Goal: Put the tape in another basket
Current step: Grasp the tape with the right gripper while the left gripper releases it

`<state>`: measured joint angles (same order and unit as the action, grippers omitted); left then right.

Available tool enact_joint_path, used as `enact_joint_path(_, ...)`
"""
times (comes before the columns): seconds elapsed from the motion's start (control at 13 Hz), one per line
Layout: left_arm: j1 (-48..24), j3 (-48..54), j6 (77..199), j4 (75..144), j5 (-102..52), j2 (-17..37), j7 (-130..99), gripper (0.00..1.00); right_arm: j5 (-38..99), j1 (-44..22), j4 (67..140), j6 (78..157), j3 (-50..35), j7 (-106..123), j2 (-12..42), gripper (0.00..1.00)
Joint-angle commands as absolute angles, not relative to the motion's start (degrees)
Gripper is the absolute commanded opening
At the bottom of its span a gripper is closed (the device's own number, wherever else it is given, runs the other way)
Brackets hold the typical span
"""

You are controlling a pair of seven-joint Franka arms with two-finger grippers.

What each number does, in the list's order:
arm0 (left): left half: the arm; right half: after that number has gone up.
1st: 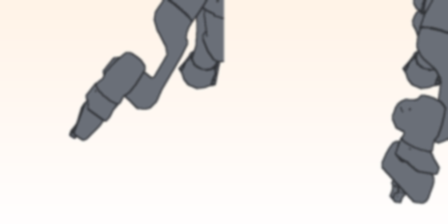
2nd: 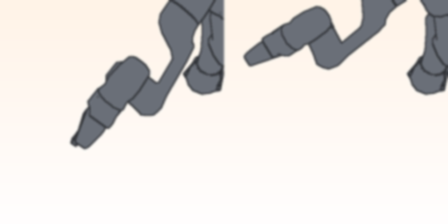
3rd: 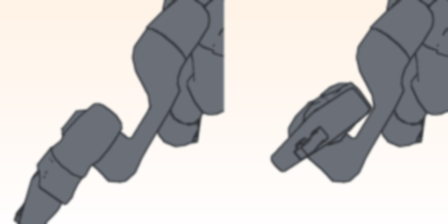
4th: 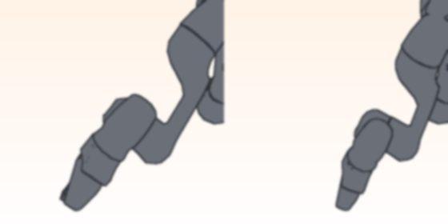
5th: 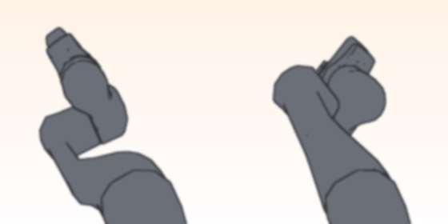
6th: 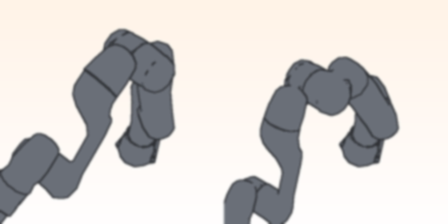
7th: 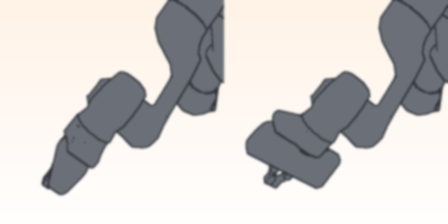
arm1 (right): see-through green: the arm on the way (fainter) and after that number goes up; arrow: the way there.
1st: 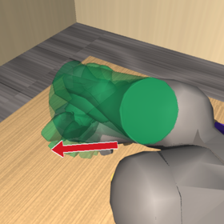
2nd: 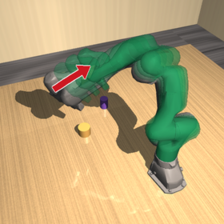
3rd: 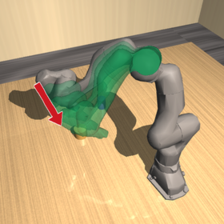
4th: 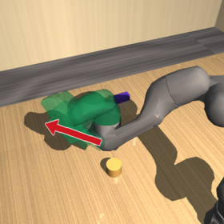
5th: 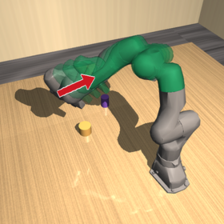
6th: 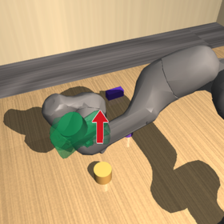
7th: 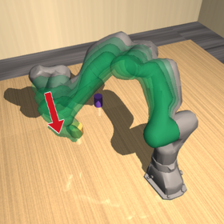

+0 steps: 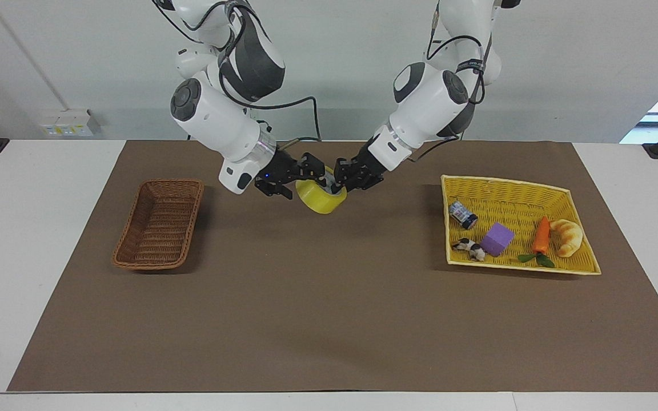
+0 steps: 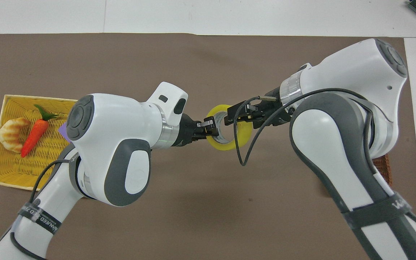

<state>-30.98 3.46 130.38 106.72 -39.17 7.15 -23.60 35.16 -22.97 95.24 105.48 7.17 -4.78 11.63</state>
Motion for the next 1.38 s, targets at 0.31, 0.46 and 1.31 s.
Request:
enact_joint_path(0.31, -33.13, 2.46, 134.82, 107.84, -41.66, 5.98, -25.14, 0.50, 36.04, -22.94, 98.17, 106.08, 7.03, -6.58, 9.49, 0.25)
enact_joint_path(0.46, -33.22, 2.46, 137.44, 108.36, -43.15, 5.45, -25.31, 1.00, 36.04, -22.94, 98.09, 106.08, 7.03, -9.30, 9.49, 0.00)
enact_joint_path(1.31, -23.31, 1.67, 129.92, 107.75, -42.19, 3.61, -25.23, 1.00, 30.78, -22.06, 98.17, 106.52, 7.12, -9.76, 9.67, 0.00)
